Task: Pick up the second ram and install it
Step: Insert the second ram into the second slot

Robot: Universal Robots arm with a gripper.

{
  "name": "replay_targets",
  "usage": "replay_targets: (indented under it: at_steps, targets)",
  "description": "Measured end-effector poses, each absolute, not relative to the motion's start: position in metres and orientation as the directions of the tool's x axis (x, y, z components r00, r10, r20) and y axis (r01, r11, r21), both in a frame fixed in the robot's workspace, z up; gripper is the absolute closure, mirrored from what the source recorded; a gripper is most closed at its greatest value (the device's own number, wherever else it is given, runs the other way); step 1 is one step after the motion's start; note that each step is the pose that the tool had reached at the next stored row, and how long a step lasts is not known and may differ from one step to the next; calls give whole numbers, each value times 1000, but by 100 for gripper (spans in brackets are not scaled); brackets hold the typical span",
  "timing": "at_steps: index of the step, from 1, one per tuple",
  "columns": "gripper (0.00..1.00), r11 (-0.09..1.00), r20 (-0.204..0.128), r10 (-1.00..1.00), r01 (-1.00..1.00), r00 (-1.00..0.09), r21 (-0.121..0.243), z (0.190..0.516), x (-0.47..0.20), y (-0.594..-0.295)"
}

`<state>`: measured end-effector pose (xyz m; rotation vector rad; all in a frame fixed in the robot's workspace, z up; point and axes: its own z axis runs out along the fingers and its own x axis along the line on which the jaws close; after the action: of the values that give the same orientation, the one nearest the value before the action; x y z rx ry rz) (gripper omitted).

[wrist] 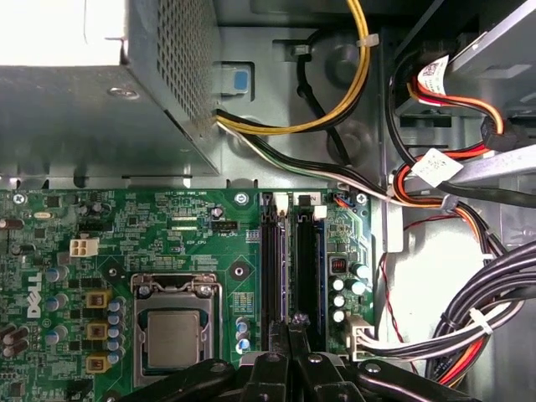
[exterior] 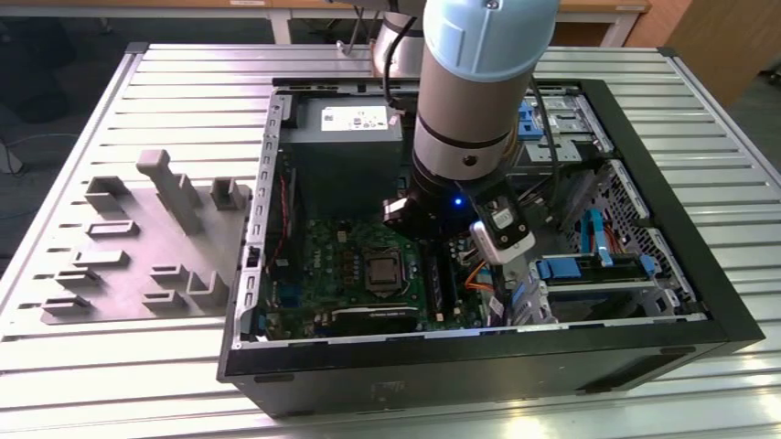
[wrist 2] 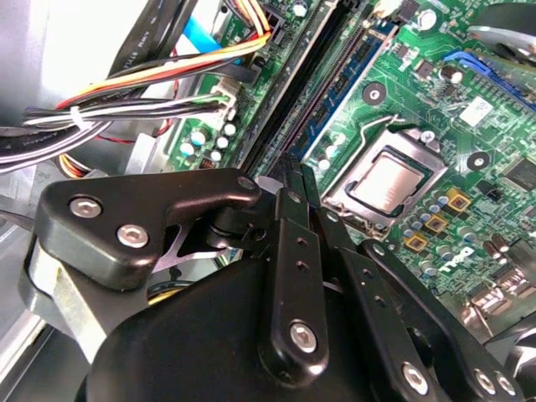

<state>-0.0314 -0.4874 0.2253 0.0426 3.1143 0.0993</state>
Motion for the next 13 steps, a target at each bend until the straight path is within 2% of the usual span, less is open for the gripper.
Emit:
replay_targets:
  at_steps: [13]
  targets:
    - [89,998,-25,28,26,-999,64,218,-31,-487]
